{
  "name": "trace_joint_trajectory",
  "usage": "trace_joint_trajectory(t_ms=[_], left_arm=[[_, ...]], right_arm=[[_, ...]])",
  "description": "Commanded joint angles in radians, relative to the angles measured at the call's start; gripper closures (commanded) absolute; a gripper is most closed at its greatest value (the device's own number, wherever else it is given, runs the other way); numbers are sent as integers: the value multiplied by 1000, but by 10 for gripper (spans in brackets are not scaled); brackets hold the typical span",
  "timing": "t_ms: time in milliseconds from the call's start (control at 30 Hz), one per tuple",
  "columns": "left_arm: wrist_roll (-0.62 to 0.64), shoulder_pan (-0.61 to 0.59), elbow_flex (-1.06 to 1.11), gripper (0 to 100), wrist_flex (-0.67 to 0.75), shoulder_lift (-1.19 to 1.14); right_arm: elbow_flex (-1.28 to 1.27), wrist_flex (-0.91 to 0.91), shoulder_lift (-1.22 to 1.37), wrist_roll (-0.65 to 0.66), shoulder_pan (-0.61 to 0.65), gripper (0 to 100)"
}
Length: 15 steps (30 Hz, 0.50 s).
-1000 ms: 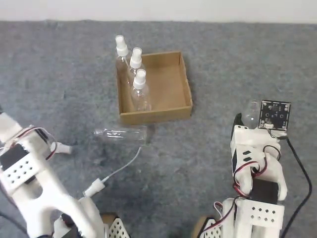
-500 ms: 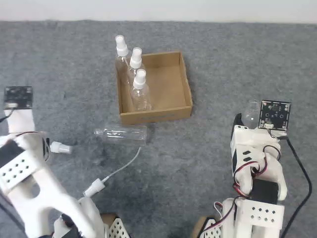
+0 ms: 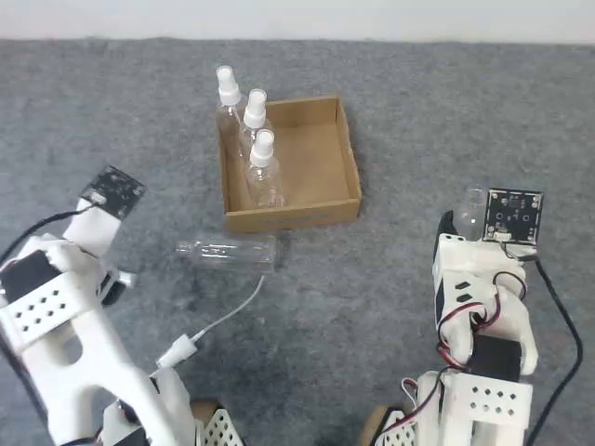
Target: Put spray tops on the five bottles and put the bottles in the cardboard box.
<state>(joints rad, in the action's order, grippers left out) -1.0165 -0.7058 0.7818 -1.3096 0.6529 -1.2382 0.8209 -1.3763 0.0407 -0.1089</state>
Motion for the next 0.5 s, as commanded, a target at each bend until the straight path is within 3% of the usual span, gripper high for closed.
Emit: trace_joint_trajectory(t_ms=[0, 200, 467], left_arm=[[-173, 0, -56, 768, -5, -3], [-324, 2, -62, 768, 12, -28], [-377, 0, -156, 768, 48, -252]], right_arm=[[12, -27, -19, 23, 10, 905], [9, -27, -19, 23, 10, 905], [6, -27, -19, 23, 36, 905]])
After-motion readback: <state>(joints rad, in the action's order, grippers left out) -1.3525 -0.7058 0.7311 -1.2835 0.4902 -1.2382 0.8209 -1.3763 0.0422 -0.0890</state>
